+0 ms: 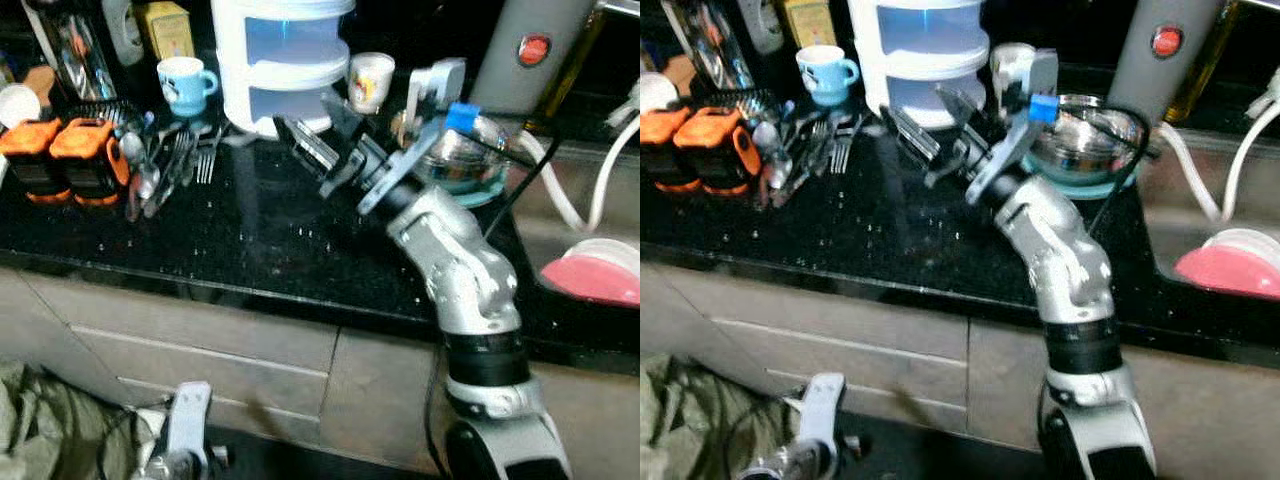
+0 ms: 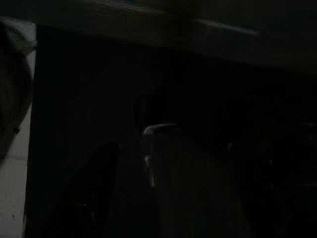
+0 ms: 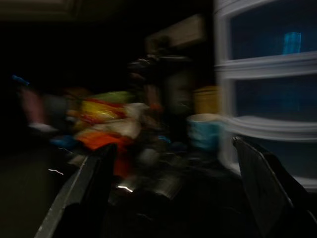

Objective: Kitchen organization

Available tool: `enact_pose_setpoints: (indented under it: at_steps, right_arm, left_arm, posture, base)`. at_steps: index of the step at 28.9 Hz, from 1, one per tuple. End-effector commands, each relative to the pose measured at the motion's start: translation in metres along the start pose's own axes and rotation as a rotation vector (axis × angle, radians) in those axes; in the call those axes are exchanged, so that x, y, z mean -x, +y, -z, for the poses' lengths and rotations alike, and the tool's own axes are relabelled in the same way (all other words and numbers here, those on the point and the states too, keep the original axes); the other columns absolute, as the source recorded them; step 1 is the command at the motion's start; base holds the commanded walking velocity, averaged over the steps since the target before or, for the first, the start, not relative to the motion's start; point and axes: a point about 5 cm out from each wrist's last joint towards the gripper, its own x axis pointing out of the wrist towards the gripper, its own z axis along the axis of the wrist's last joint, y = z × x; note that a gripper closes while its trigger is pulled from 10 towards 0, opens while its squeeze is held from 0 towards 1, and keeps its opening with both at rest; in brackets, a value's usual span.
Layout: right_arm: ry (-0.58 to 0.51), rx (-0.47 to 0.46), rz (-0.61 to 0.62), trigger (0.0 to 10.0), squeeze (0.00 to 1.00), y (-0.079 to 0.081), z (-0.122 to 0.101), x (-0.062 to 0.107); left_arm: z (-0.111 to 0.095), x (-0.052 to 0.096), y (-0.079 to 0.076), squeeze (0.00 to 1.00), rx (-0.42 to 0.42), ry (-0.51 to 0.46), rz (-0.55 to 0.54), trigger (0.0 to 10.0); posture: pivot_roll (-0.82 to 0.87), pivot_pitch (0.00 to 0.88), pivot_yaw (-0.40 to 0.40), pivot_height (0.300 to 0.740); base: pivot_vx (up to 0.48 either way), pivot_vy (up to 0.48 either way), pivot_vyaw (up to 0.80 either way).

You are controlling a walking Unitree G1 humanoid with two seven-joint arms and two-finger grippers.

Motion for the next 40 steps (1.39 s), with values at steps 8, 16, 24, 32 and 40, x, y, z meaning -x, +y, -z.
enact_pose_setpoints:
  at_steps: [8, 16, 24, 32, 40]
  right_arm:
    - [0.132, 0.325, 0.201, 10.0, 0.00, -0.031, -0.010, -0.023]
    - [0.183, 0.422, 0.354, 10.0, 0.00, -0.050, -0.004, -0.020]
    - [0.199, 0.403, 0.472, 10.0, 0.00, -0.062, -0.001, -0.025]
    - [0.174, 0.348, 0.493, 10.0, 0.00, -0.068, -0.009, -0.030]
    - [0.050, 0.317, 0.472, 10.0, 0.00, -0.108, -0.056, -0.006]
  left_arm:
    - [0.002, 0.000, -0.001, 0.00, 0.002, 0.001, 0.000, 10.0]
    - [0.004, 0.000, 0.001, 0.00, 0.004, 0.010, -0.002, 10.0]
    - [0.009, 0.001, 0.005, 0.00, -0.048, 0.038, -0.044, 10.0]
    - [0.010, 0.001, 0.004, 0.00, -0.083, 0.042, -0.044, 10.0]
    - [0.008, 0.000, 0.001, 0.00, -0.094, 0.042, -0.045, 10.0]
  posture:
    - [-0.02, 0.110, -0.002, 0.740]
    - [-0.01, 0.095, -0.001, 0.740]
    - [-0.01, 0.100, 0.001, 0.740]
    - [0.00, 0.091, -0.004, 0.740]
    - [-0.01, 0.109, -0.013, 0.740]
  base:
    - [0.000, 0.000, 0.00]
    - [0.000, -0.326, 0.00]
    - [0.000, 0.000, 0.00]
    - [0.000, 0.000, 0.00]
    - [0.000, 0.000, 0.00]
